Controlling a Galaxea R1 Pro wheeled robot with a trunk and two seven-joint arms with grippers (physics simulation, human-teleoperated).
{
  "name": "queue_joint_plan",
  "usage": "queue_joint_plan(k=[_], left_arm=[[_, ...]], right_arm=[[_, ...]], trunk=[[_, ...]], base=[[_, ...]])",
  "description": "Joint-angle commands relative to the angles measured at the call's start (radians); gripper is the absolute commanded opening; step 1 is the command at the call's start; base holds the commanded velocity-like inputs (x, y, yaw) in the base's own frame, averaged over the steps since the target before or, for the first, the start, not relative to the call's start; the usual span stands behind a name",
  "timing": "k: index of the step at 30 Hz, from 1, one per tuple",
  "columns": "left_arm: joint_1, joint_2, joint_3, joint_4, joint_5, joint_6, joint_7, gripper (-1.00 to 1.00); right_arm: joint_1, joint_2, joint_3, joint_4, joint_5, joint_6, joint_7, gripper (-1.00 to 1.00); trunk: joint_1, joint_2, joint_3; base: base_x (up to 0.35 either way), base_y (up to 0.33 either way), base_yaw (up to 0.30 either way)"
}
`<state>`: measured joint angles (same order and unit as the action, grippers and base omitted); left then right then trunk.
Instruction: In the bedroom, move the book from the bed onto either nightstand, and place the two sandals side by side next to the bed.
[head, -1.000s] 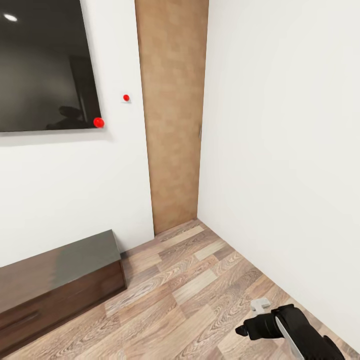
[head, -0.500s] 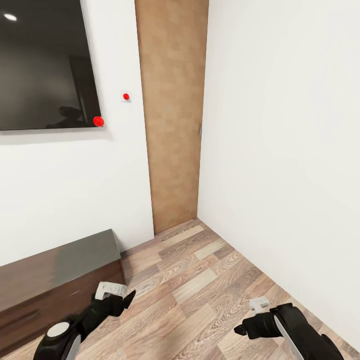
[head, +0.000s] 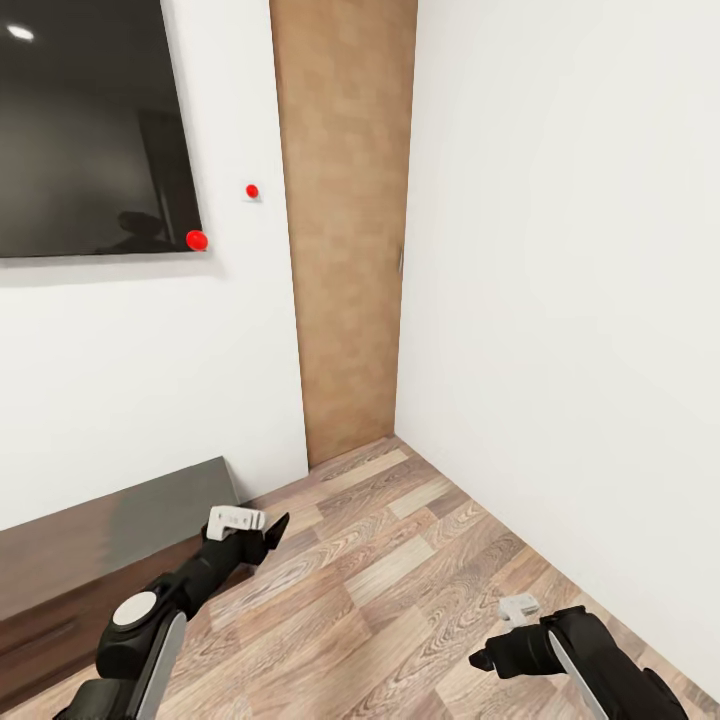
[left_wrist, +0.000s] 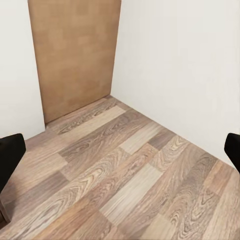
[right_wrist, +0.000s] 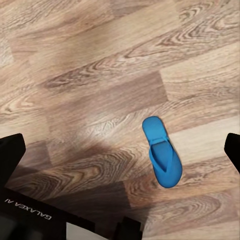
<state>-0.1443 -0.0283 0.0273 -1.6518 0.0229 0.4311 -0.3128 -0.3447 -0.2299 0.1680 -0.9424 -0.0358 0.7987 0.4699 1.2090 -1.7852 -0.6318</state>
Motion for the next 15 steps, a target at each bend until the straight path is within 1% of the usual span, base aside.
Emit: queue_joint_plan(k=[1,15], left_arm=[[-0.001,-0.001,0.003,-0.001,0.002,0.007,-0.006,1.0],[-0.001,-0.001,-0.001,0.002,0.001,0.009,-0.006,1.0]], right_arm=[[-0.001,-0.001,0.002,-0.001,-0.003,0.005,0.0,1.0],[-0.001,-0.001,0.01,-0.001,-0.001,0.003,-0.003,1.0]], trunk=[[0.004,-0.008,-0.004],[0.058,-0.106,-0.048]], base=[[0.0,0.0,0.0],[0.0,0.0,0.0]])
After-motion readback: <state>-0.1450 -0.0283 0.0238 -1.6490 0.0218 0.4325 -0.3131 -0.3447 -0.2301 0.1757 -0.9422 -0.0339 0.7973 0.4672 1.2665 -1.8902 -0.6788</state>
